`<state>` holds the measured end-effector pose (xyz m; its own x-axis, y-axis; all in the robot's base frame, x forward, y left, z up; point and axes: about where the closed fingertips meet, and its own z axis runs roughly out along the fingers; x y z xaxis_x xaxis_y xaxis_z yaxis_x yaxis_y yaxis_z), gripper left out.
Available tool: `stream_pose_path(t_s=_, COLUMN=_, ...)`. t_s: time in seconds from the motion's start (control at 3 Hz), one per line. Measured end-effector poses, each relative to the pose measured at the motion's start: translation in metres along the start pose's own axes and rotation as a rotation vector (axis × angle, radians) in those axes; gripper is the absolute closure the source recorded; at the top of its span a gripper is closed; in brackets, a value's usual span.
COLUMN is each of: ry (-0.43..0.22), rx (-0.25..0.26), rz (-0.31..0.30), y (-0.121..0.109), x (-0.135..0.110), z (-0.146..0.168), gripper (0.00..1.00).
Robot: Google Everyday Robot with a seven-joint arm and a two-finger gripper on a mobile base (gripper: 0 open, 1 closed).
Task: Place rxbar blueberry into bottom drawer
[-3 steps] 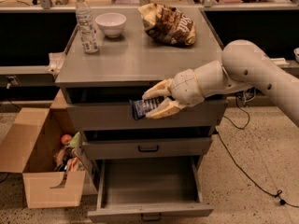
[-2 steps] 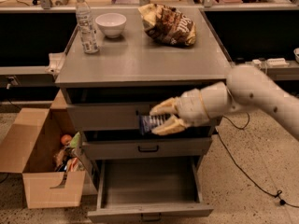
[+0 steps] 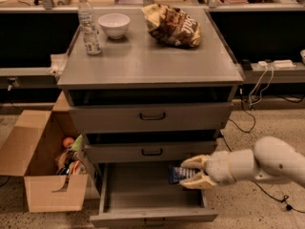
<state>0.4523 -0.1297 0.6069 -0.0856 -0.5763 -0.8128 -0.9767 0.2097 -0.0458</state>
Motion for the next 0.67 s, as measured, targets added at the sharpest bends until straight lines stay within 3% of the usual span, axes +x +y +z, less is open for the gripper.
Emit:
stream_pose_path(t_s=0.33, ry=-0.013, rx=-0.002, rz=0.147, y=0.0241, x=0.0704, z=0.0130, gripper=1.00)
stream_pose_path(t_s=0.67, ry=-0.021, rx=-0.010, rz=0.162, y=0.0276, x=0.0771, z=0.0183, gripper=1.00)
